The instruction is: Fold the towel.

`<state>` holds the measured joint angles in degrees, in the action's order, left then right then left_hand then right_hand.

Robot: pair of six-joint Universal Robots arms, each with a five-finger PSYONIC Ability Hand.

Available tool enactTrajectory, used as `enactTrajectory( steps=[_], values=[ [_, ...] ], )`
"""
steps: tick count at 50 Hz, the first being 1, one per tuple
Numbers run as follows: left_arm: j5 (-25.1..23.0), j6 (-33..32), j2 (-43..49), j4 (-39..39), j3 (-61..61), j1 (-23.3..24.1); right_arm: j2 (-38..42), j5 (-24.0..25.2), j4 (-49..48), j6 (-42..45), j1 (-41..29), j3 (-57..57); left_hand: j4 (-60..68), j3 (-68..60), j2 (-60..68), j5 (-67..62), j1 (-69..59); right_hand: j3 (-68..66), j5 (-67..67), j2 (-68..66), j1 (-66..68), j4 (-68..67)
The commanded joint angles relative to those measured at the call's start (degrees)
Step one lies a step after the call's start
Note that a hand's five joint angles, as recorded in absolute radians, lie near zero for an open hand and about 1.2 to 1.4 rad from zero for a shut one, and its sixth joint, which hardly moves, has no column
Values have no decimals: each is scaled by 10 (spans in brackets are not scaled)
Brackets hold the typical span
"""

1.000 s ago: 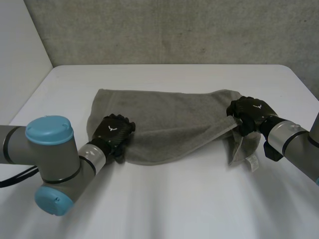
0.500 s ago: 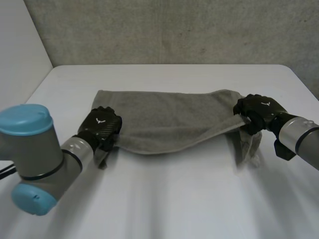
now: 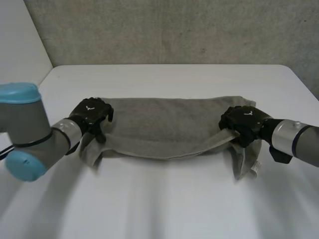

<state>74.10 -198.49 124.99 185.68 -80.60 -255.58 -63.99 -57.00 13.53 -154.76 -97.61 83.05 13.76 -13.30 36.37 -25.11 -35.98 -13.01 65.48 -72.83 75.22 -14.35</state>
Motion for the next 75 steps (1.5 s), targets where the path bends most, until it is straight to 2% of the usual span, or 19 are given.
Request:
enactTrajectory(
  steps=[1,6,12,19,23,27,32,38,47,50,54,66,70,75],
  values=[
    [34,-8,64,3,92,3,4,-11,-16,-3,-15,8,-38,33,-137,125,133,30,45,-72,48,44],
    [67,-9,58,4,119,2,-3,-10,-17,-3,-16,18,-38,33,-174,162,170,30,45,-72,48,44],
    [69,-9,21,-4,99,0,-4,-11,-18,-3,-15,20,-38,33,-176,163,172,30,45,-72,48,44],
    [60,-4,-136,-26,-44,6,-6,-11,-22,-3,-15,28,-38,33,-167,155,163,30,45,-72,48,44],
    [61,-1,-181,-27,-90,11,-6,-11,-22,-3,-15,29,-38,33,-171,158,167,30,45,-72,48,44],
    [64,8,-225,-28,-142,36,-8,-11,-22,-2,-16,32,-38,33,-169,156,165,30,45,-72,48,44],
    [69,35,-234,-34,-192,64,-8,-10,-23,-2,-16,36,-38,33,-159,146,155,30,45,-72,48,44],
    [71,36,-227,-23,-233,77,-9,-10,-26,-1,-16,40,-38,33,-156,143,152,30,45,-72,48,44],
    [150,42,-193,16,-268,88,-13,-10,-32,1,-16,51,-38,33,-77,64,73,30,45,-72,48,44],
    [154,42,-194,16,-278,104,-15,-11,-37,2,-16,55,-38,33,-21,9,17,30,45,-72,48,44],
    [156,42,-201,16,-287,113,-16,-11,-39,3,-15,58,-38,33,-21,8,17,30,45,-72,48,44],
    [157,42,-235,13,-322,124,-17,-11,-39,4,-15,60,-38,33,-14,2,10,30,45,-72,48,44],
    [157,42,-237,14,-336,121,-17,-10,-39,6,-15,63,-38,33,68,-80,-72,30,45,-72,48,44],
    [156,43,-252,15,-347,123,-18,-11,-39,6,-16,63,-38,33,62,-74,-65,30,45,-72,48,44]
  ],
)
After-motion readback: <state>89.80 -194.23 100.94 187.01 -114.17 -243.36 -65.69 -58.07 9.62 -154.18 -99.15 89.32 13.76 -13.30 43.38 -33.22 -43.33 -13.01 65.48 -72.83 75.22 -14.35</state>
